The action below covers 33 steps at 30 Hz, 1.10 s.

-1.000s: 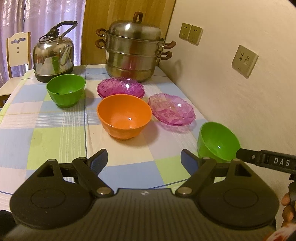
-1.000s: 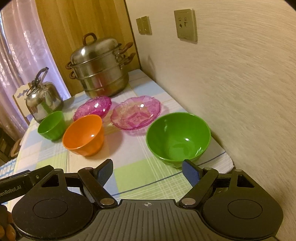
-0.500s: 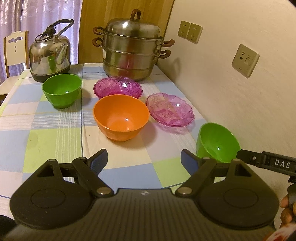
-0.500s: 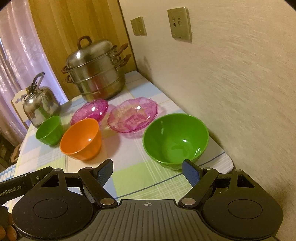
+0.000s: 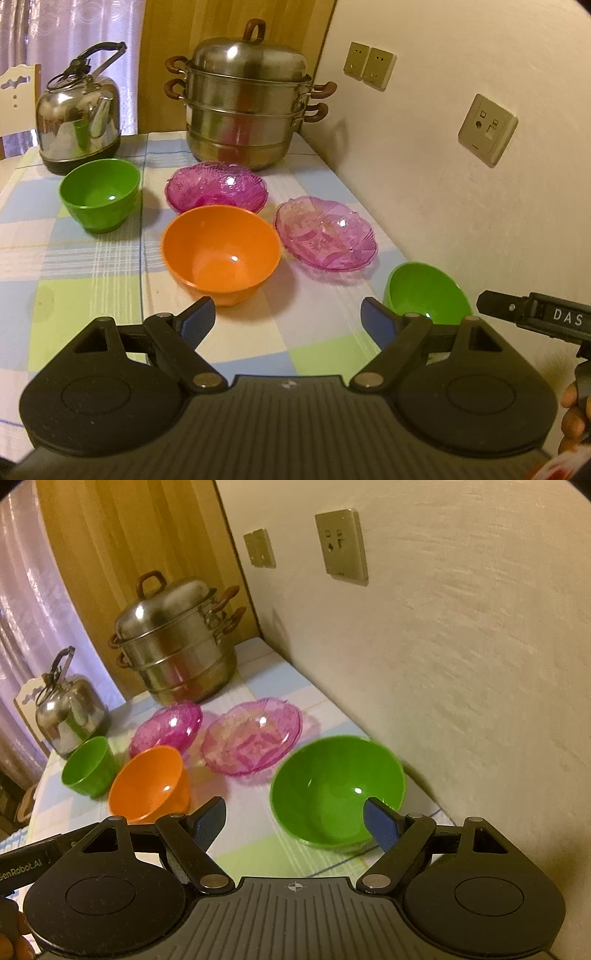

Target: Organize plates and bowls

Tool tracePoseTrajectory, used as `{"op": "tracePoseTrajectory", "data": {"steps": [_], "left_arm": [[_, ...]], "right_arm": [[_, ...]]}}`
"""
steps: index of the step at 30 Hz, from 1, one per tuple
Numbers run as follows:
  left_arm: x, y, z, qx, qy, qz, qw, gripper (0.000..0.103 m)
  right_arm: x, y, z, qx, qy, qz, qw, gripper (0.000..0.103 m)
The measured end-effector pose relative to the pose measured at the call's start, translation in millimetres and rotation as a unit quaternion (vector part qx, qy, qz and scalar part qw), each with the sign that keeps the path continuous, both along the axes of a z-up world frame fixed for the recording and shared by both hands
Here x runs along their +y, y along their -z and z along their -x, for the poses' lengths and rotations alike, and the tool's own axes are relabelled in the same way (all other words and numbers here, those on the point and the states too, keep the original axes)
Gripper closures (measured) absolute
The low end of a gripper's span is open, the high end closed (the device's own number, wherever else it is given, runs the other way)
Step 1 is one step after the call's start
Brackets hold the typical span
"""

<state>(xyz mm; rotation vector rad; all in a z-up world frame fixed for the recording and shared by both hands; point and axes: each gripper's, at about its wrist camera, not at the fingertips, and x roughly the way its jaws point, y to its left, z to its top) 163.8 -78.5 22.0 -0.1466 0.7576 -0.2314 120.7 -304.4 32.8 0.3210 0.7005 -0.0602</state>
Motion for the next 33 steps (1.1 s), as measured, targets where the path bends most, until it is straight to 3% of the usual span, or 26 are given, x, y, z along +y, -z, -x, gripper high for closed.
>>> {"op": "tracePoseTrajectory", "data": {"steps": [20, 25, 30, 33], "left_arm": [[-10.7, 1.6, -122.3, 0.020, 0.047, 0.003, 0.9987, 0.019], [-12.8, 11.8, -162.9, 0.047, 0.063, 0.018, 0.9967, 0.019], [-15.4, 24.0, -205.8, 0.094, 0.080, 0.042, 0.9914, 0.029], [-18.8, 31.6, -226.6, 0.109, 0.084, 0.043, 0.9896, 0.034]], "right_arm": [[-24.0, 3.3, -89.6, 0.001, 0.003, 0.008, 1.000, 0.022], [-29.5, 9.9, -115.8, 0.011, -0.003, 0.014, 1.000, 0.022], [-35.4, 21.6, -146.6, 0.031, -0.008, -0.002, 0.999, 0.023], [-37.7, 28.5, -164.2, 0.046, -0.007, -0.017, 0.999, 0.034]]}}
